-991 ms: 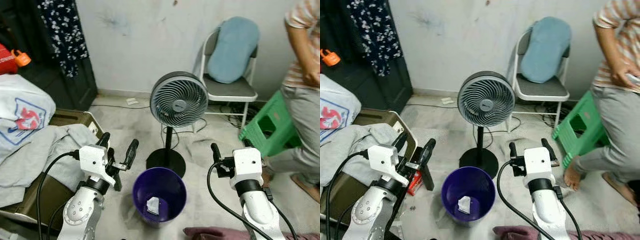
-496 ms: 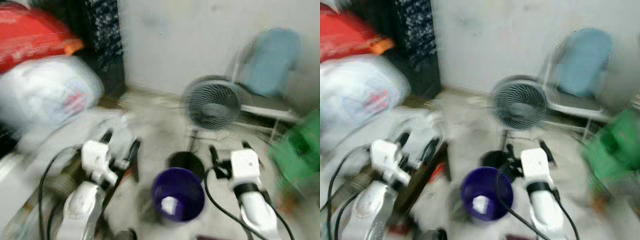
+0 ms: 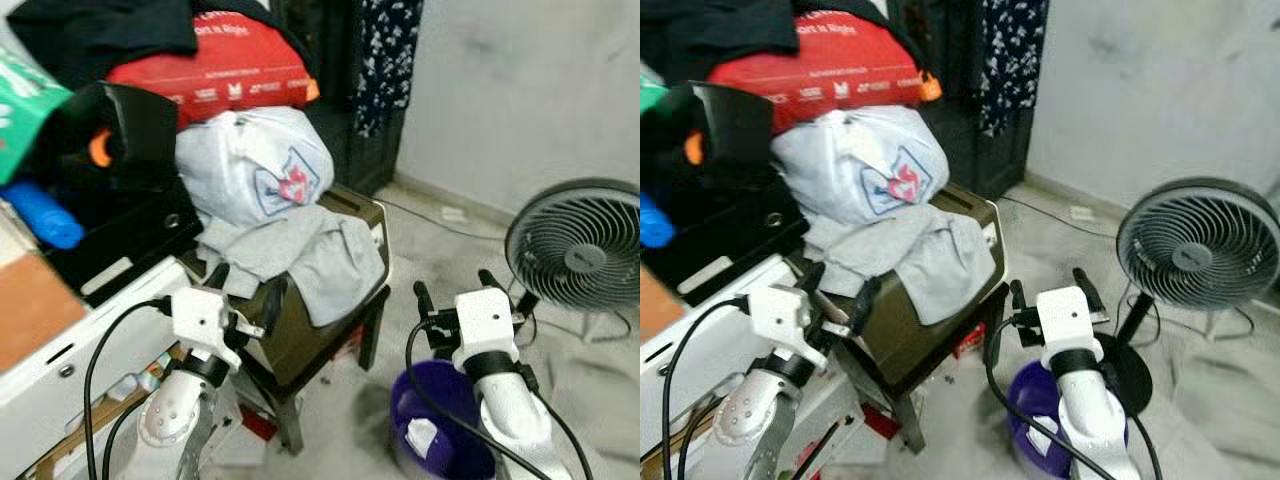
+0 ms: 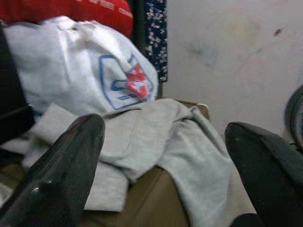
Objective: Clean up the room
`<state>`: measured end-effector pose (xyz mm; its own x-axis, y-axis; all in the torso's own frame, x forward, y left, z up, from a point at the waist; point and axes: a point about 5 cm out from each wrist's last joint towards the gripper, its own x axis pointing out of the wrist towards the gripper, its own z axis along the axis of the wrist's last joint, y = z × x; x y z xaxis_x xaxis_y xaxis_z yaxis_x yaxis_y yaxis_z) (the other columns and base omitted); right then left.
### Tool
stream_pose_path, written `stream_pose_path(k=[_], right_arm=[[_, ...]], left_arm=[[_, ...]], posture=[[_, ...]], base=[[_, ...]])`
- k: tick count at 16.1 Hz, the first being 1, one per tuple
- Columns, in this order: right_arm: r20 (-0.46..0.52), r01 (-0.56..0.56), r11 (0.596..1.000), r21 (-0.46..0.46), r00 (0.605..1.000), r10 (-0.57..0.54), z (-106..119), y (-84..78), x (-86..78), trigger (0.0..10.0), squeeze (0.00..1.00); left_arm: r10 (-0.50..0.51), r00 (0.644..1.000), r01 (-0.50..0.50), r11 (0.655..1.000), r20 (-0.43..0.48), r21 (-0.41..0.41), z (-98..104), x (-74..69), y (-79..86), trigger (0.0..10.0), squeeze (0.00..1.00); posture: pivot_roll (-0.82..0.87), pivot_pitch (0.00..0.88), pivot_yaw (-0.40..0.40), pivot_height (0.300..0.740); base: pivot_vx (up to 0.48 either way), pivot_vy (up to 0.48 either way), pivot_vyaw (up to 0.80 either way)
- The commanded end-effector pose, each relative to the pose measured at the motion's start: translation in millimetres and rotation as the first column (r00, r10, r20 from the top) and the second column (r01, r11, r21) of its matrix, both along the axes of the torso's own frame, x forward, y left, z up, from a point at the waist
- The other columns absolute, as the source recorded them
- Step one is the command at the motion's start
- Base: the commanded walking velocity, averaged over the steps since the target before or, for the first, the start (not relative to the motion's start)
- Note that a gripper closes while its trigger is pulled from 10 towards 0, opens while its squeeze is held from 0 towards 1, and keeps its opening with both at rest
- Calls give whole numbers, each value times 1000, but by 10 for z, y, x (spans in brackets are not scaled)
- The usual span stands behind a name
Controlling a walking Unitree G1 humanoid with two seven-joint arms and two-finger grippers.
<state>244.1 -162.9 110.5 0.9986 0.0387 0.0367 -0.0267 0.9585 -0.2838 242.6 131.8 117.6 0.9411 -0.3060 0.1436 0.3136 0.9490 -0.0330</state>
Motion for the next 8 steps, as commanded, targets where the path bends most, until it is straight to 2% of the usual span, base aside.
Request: stream_pose_path(k=[1,4,5,7,8], right_arm=[[3,-7,1000,6,1000,7,7,40,26,10000,0],[2,-10,1000,13,1000,10,-2,43,86,10000,0],[-2,-11,1000,14,1000,11,-14,43,113,10000,0],[-8,0,1000,2,1000,0,-39,46,157,10000,0],[-18,8,1000,28,1000,-7,-51,64,208,10000,0]], left_arm=[[20,1000,-19,999,-16,29,-20,14,43,10000,0],[34,999,-33,999,-39,35,-51,31,24,10000,0],[49,997,-47,998,-52,45,-77,35,18,10000,0],[59,996,-56,997,-59,53,-92,44,13,10000,0],[66,996,-63,997,-61,49,-87,58,12,10000,0]], posture=[[-90,53,3,740],[-83,59,3,740],[-77,62,1,740],[-70,61,2,740],[-70,62,5,740]], base=[[0,0,800],[0,0,800],[0,0,456],[0,0,0],[0,0,0]])
